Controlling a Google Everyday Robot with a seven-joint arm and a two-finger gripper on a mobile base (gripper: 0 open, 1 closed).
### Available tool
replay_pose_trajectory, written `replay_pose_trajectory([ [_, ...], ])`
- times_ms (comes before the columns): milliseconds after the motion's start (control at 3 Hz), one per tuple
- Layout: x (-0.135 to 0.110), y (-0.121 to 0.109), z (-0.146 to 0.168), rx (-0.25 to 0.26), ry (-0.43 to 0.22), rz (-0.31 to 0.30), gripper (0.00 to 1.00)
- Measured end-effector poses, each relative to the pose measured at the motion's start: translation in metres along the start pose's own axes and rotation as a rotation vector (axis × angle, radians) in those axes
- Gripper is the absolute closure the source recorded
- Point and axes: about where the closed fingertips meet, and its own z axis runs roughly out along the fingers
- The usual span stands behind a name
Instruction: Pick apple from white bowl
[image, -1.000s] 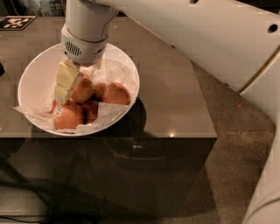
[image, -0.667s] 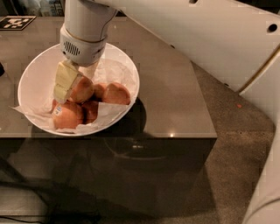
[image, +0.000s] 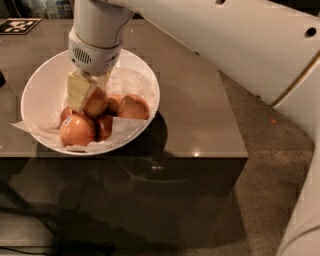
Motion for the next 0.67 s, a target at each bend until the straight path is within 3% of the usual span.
replay_pose_trajectory([
  [333,0.0000,0.0000,0.0000,0.000,0.000,0.000,1.00],
  [667,0.0010,0.0011,-0.0016,-0.015,-0.009,-0.010,1.00],
])
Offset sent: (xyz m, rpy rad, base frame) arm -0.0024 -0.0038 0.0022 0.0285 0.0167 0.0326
